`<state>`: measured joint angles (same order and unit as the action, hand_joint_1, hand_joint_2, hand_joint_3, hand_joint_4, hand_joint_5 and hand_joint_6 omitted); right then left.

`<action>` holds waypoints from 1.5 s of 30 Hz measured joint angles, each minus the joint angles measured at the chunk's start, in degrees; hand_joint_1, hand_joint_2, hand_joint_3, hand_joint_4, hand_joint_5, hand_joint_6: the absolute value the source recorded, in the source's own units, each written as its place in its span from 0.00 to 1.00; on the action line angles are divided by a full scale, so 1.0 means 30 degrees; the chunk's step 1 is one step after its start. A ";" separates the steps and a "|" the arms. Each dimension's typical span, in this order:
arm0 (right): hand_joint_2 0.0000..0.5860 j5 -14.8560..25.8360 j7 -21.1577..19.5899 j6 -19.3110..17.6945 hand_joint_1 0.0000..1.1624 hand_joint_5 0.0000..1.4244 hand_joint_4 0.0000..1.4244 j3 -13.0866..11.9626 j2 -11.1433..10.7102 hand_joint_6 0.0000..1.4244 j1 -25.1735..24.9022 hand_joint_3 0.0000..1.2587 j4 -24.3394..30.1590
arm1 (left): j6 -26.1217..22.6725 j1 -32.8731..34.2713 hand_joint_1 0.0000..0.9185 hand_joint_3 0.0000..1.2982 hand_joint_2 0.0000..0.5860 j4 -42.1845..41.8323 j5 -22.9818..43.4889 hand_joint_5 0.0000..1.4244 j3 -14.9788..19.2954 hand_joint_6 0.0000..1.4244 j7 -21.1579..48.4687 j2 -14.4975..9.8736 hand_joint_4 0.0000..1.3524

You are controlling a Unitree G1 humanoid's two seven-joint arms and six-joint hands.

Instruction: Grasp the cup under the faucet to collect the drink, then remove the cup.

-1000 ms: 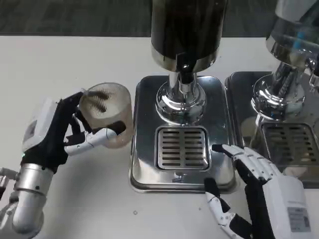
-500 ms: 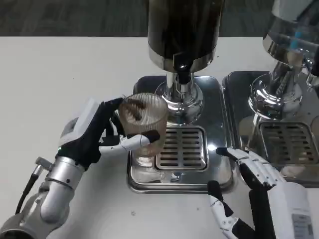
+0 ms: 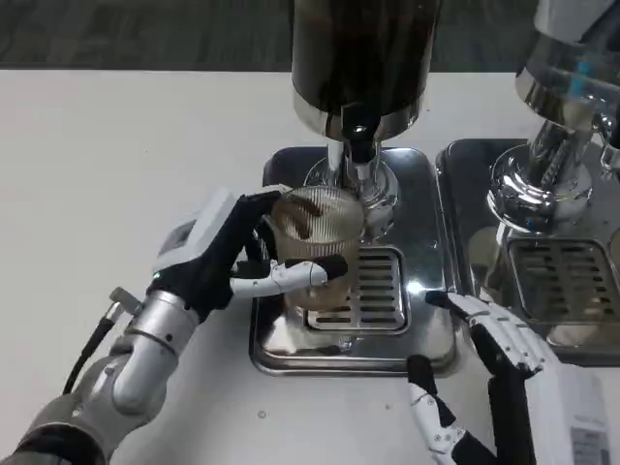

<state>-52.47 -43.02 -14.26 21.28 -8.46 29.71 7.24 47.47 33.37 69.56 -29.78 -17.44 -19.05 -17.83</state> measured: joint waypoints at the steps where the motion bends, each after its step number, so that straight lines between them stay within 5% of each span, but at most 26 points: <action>1: 0.74 -0.0005 -0.0058 0.0005 0.35 0.19 0.21 0.0021 0.0067 0.24 0.0026 0.28 0.0001 | -0.0031 0.0069 0.35 0.40 0.20 0.0018 -0.0022 0.53 -0.0085 0.67 0.0055 0.0067 0.42; 6: 0.75 -0.0017 -0.0225 0.0130 0.35 0.19 0.21 0.0083 0.0334 0.24 0.0210 0.28 0.0002 | -0.0064 0.0222 0.33 0.38 0.20 0.0020 -0.0087 0.50 -0.0403 0.66 0.0101 0.0238 0.41; 15: 0.75 -0.0056 -0.0488 0.0248 0.34 0.20 0.21 0.0309 0.0476 0.24 0.0489 0.28 0.0002 | -0.0064 0.0298 0.23 0.27 0.18 0.0018 -0.0106 0.36 -0.0649 0.38 0.0446 0.0277 0.30; 25: 0.75 0.0005 -0.0487 0.0343 0.34 0.20 0.21 0.0499 0.0502 0.25 0.0664 0.28 0.0002 | -0.0122 0.0692 0.12 0.13 0.16 0.0018 0.0179 0.24 -0.0523 0.23 0.2148 0.0301 0.16; 35: 0.75 0.0038 -0.0444 0.0351 0.34 0.21 0.21 0.0599 0.0498 0.25 0.0810 0.29 0.0012 | -0.0538 0.0954 0.11 0.11 0.15 -0.0149 0.0756 0.18 -0.0467 0.18 0.3410 0.0493 0.10; 45: 0.75 0.0224 -0.0088 0.0352 0.36 0.21 0.22 0.0592 0.0485 0.26 0.0723 0.29 0.0011 | -0.0939 0.0955 0.10 0.11 0.17 -0.0626 -0.0346 0.15 -0.1303 0.15 0.2166 0.0408 0.08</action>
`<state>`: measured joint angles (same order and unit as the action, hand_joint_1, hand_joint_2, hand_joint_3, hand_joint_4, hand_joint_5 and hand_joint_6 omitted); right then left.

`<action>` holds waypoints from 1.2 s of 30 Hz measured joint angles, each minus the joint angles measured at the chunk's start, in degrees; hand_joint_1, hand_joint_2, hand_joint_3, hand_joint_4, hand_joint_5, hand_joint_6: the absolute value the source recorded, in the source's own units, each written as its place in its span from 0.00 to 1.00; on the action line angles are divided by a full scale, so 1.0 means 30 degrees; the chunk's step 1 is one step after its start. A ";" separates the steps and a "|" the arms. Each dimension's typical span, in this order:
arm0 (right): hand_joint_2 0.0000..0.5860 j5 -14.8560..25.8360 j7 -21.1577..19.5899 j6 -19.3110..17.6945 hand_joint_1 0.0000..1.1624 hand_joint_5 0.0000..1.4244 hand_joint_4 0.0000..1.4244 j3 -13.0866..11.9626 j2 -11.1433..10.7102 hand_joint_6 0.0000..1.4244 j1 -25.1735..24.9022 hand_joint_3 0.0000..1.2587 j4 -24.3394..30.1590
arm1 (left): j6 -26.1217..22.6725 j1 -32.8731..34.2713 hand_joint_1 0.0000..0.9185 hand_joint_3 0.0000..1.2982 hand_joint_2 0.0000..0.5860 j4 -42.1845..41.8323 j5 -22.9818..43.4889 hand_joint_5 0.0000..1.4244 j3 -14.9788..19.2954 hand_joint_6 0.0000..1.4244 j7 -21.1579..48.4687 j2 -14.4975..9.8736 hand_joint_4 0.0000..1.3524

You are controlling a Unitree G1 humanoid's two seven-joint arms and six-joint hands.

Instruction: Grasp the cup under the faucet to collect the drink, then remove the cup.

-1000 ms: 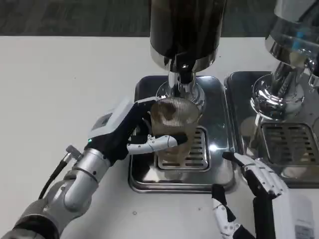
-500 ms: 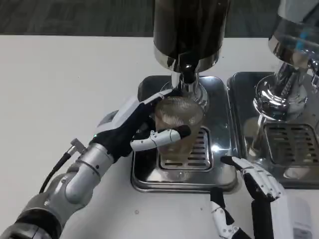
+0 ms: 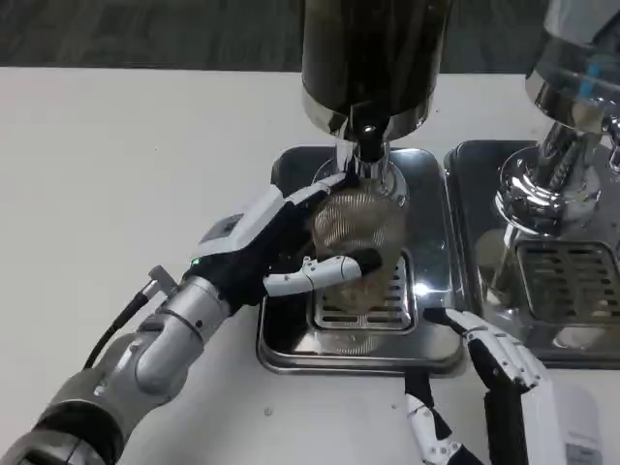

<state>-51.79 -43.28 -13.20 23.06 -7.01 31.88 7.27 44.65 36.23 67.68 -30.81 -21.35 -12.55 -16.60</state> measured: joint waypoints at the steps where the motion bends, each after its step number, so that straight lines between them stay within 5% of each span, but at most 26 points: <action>1: 0.75 0.0028 0.0016 0.0000 0.36 0.21 0.22 -0.0002 -0.0002 0.26 -0.0023 0.29 0.0000 | -0.0026 0.0000 0.10 0.11 0.17 -0.0034 -0.0168 0.15 -0.0048 0.15 -0.0140 -0.0006 0.08; 13: 0.75 0.0297 0.0048 -0.0002 0.36 0.21 0.22 0.0011 -0.0020 0.27 -0.0256 0.29 -0.0035 | 0.0731 -0.0135 0.09 0.11 0.18 -0.1472 -0.0457 0.16 0.0078 0.16 -0.1579 -0.0667 0.09; 25: 0.75 0.0758 0.0244 -0.0126 0.37 0.21 0.22 -0.0062 -0.0186 0.27 -0.1352 0.29 -0.0483 | 0.2963 -0.3502 0.04 0.20 0.18 -0.5662 0.1653 0.27 0.2653 0.25 -0.1203 -0.3456 0.21; 31: 0.75 0.0946 0.0242 -0.0265 0.37 0.21 0.22 -0.0094 -0.0215 0.27 -0.1639 0.29 -0.0840 | 0.4179 -0.5260 0.00 0.37 0.22 -0.7927 0.5167 0.42 0.4693 0.40 0.1126 -0.4783 0.38; 36: 0.75 0.0952 0.0238 -0.0444 0.37 0.21 0.22 -0.0090 -0.0171 0.27 -0.1764 0.29 -0.0942 | 0.4565 -0.5344 0.00 0.41 0.19 -0.8963 1.1559 0.44 0.5371 0.38 0.6429 -0.4773 0.41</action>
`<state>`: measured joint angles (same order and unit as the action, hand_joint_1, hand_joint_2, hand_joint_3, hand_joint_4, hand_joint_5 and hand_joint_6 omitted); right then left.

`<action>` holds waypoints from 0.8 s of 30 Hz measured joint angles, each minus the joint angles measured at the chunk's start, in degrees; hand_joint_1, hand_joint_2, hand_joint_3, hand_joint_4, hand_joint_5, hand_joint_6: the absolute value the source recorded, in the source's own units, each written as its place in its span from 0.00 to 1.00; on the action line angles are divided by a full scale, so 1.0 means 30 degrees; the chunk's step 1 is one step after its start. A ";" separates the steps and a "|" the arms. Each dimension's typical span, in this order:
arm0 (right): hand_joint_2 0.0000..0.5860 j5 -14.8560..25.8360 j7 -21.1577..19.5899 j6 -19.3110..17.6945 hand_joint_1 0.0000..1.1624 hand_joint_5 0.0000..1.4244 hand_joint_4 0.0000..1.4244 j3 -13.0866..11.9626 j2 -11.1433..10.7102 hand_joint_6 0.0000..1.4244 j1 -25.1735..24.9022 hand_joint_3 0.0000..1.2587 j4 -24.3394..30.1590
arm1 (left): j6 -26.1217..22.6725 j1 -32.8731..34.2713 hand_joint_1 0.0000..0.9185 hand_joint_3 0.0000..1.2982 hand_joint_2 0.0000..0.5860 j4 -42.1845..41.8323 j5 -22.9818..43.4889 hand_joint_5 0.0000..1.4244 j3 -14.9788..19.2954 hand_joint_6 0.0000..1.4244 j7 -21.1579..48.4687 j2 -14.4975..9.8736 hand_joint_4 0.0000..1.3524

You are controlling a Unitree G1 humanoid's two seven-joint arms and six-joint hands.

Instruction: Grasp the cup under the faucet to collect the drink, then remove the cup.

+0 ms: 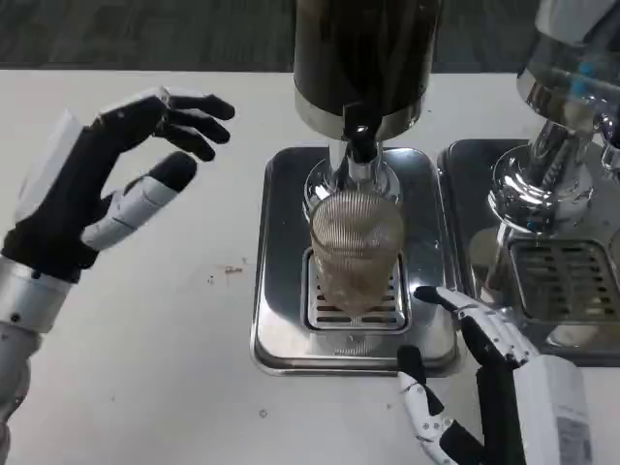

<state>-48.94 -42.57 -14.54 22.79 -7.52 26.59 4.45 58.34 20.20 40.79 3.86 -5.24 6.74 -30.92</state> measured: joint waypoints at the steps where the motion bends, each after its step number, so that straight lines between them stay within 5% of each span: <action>1: 0.75 0.0002 -0.0001 -0.0012 0.37 0.21 0.22 0.0000 0.0009 0.27 -0.0081 0.29 -0.0093 | -0.0405 0.0076 0.00 0.40 0.19 -0.0452 0.1936 0.43 0.0080 0.37 0.1825 0.0151 0.40; 4: 0.77 0.0075 -0.0001 -0.0029 0.37 0.21 0.22 0.0002 0.0048 0.27 -0.0283 0.29 -0.0228 | -0.1948 0.0535 0.00 0.34 0.18 -0.1721 0.5455 0.35 0.0460 0.32 0.5523 0.0725 0.34; 7: 0.77 0.0159 -0.0011 -0.0030 0.37 0.21 0.22 -0.0003 0.0068 0.27 -0.0374 0.30 -0.0251 | -0.5119 0.1390 0.00 0.27 0.15 -0.3171 0.8460 0.28 0.0897 0.24 0.9207 0.1219 0.27; 11: 0.77 0.0299 -0.0011 -0.0031 0.38 0.21 0.22 -0.0015 0.0082 0.27 -0.0406 0.30 -0.0291 | -0.8361 0.2480 0.00 0.21 0.14 -0.4145 0.9920 0.22 0.1381 0.17 1.2226 0.1835 0.20; 19: 0.77 0.0436 -0.0034 -0.0032 0.38 0.21 0.22 -0.0129 0.0158 0.27 -0.0443 0.30 -0.0510 | -1.2929 0.3802 0.00 0.18 0.15 -0.3698 0.9857 0.20 0.2126 0.13 1.4879 0.3339 0.17; 24: 0.77 0.0432 -0.0149 -0.0032 0.38 0.21 0.22 -0.0120 0.0249 0.27 -0.0385 0.30 -0.0515 | -1.3715 0.4410 0.00 0.15 0.15 -0.2607 0.8865 0.18 0.2277 0.11 1.5228 0.3967 0.14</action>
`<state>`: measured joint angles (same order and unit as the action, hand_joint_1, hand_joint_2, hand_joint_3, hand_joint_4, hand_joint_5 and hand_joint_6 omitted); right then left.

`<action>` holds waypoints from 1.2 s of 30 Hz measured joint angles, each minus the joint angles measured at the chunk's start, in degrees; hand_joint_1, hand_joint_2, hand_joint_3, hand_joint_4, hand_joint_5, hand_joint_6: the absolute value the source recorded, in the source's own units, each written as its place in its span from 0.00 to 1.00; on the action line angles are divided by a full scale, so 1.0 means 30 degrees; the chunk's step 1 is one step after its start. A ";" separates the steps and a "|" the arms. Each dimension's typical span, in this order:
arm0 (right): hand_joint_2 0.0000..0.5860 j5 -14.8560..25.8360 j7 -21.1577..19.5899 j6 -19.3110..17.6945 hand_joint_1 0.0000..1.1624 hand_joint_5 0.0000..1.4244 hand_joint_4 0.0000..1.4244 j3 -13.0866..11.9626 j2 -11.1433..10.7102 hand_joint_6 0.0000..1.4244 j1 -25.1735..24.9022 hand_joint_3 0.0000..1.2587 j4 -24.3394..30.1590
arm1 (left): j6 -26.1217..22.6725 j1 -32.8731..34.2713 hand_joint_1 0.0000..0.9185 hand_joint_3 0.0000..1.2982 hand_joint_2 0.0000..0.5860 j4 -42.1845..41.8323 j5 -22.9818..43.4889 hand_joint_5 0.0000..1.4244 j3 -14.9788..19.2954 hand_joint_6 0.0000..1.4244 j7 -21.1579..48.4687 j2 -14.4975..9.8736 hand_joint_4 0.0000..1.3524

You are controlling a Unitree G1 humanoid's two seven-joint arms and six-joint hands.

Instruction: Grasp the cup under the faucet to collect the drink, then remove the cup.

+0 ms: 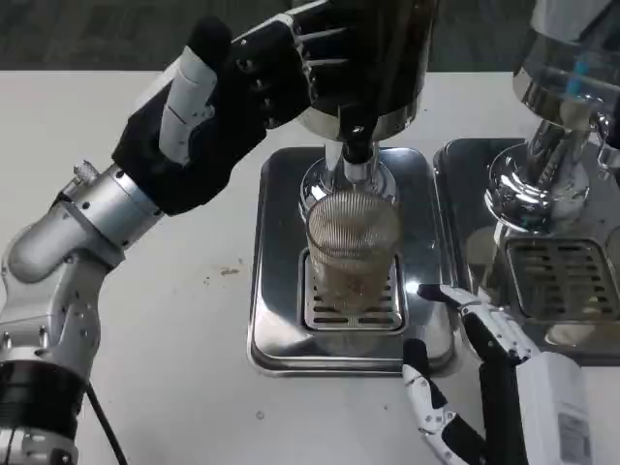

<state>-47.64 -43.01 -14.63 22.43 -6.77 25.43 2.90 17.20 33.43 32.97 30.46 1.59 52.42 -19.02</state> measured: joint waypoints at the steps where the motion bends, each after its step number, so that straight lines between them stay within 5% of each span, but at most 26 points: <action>1: 0.77 -0.0001 -0.0051 0.0000 0.38 0.21 0.22 0.0002 0.0003 0.27 0.0013 0.30 -0.0004 | -0.0054 0.0146 0.00 0.15 0.15 0.0198 -0.0302 0.17 0.0035 0.11 0.0084 0.0044 0.13; 13: 0.77 0.0048 -0.0132 -0.0001 0.38 0.21 0.22 0.0025 0.0039 0.27 0.0026 0.30 -0.0042 | 0.0019 0.1191 0.00 0.12 0.13 0.2595 -0.3002 0.14 -0.0083 0.09 0.1079 0.0405 0.10; 36: 0.77 0.0405 -0.0131 -0.0239 0.38 0.22 0.23 0.0008 0.0087 0.27 -0.0081 0.30 -0.0253 | 0.6910 0.2621 0.00 0.16 0.13 0.4936 -0.7143 0.07 -0.1514 0.00 0.0936 -0.0401 0.11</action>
<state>-46.43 -43.41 -15.35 22.45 -6.51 25.19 2.14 37.93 41.29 47.78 9.03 -2.95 55.23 -20.22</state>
